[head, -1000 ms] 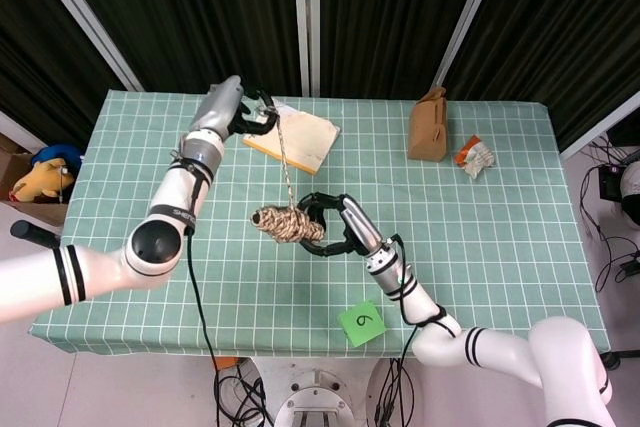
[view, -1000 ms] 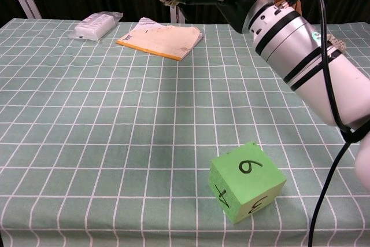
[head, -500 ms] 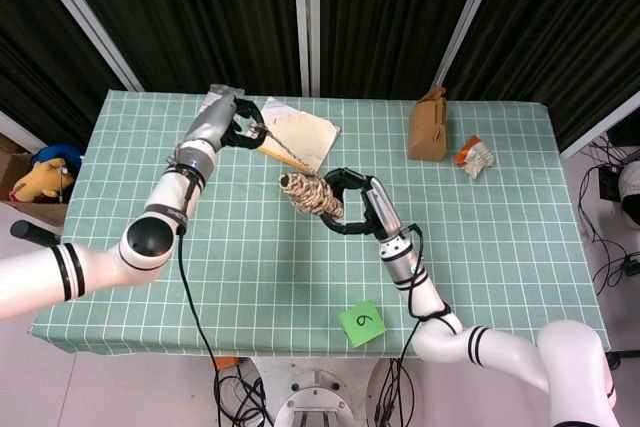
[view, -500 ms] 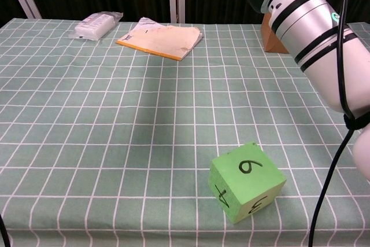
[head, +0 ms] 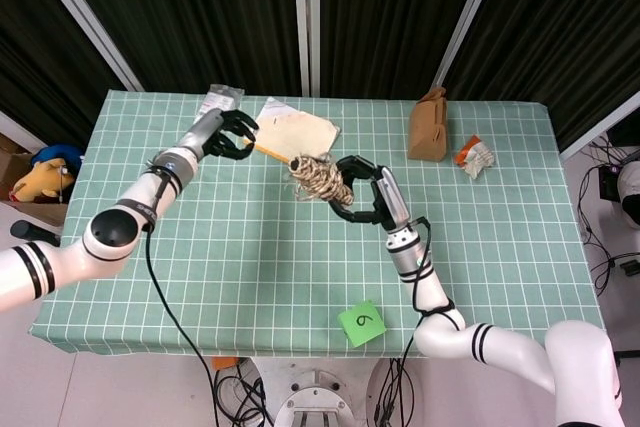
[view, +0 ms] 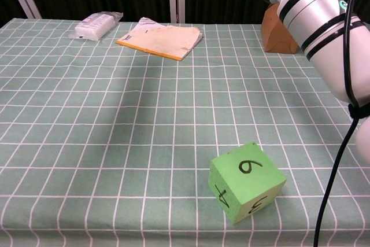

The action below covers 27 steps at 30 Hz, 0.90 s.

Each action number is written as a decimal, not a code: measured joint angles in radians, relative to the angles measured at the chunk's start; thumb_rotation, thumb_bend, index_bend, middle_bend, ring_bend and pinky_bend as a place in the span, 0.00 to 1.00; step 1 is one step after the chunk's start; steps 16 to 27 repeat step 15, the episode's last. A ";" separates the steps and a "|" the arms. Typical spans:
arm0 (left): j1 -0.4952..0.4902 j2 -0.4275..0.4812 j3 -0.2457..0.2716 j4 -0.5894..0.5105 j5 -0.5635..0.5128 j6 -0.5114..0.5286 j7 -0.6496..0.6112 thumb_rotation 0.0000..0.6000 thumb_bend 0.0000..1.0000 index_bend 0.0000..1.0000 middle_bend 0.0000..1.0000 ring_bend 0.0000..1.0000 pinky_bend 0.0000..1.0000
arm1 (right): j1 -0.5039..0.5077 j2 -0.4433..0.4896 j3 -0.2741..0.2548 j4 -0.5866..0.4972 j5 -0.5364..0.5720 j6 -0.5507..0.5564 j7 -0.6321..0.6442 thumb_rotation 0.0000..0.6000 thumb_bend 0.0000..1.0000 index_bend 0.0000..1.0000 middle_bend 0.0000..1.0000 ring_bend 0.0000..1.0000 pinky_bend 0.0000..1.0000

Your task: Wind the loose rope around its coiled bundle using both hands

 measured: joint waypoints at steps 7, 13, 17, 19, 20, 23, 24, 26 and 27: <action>0.057 0.001 0.013 0.031 0.108 0.058 -0.113 1.00 0.39 0.13 0.35 0.24 0.32 | -0.005 0.025 0.018 -0.030 -0.005 0.016 -0.016 1.00 0.73 0.83 0.64 0.62 0.79; 0.127 -0.025 0.006 0.035 0.295 0.199 -0.169 1.00 0.20 0.16 0.28 0.20 0.30 | -0.014 0.047 0.032 -0.051 -0.001 0.025 -0.015 1.00 0.73 0.83 0.64 0.62 0.79; 0.155 -0.039 0.006 0.039 0.374 0.254 -0.189 1.00 0.20 0.16 0.26 0.19 0.30 | -0.018 0.054 0.034 -0.057 0.001 0.028 -0.015 1.00 0.73 0.83 0.64 0.62 0.79; 0.155 -0.039 0.006 0.039 0.374 0.254 -0.189 1.00 0.20 0.16 0.26 0.19 0.30 | -0.018 0.054 0.034 -0.057 0.001 0.028 -0.015 1.00 0.73 0.83 0.64 0.62 0.79; 0.155 -0.039 0.006 0.039 0.374 0.254 -0.189 1.00 0.20 0.16 0.26 0.19 0.30 | -0.018 0.054 0.034 -0.057 0.001 0.028 -0.015 1.00 0.73 0.83 0.64 0.62 0.79; 0.155 -0.039 0.006 0.039 0.374 0.254 -0.189 1.00 0.20 0.16 0.26 0.19 0.30 | -0.018 0.054 0.034 -0.057 0.001 0.028 -0.015 1.00 0.73 0.83 0.64 0.62 0.79; 0.155 -0.039 0.006 0.039 0.374 0.254 -0.189 1.00 0.20 0.16 0.26 0.19 0.30 | -0.018 0.054 0.034 -0.057 0.001 0.028 -0.015 1.00 0.73 0.83 0.64 0.62 0.79; 0.155 -0.039 0.006 0.039 0.374 0.254 -0.189 1.00 0.20 0.16 0.26 0.19 0.30 | -0.018 0.054 0.034 -0.057 0.001 0.028 -0.015 1.00 0.73 0.83 0.64 0.62 0.79; 0.155 -0.039 0.006 0.039 0.374 0.254 -0.189 1.00 0.20 0.16 0.26 0.19 0.30 | -0.018 0.054 0.034 -0.057 0.001 0.028 -0.015 1.00 0.73 0.83 0.64 0.62 0.79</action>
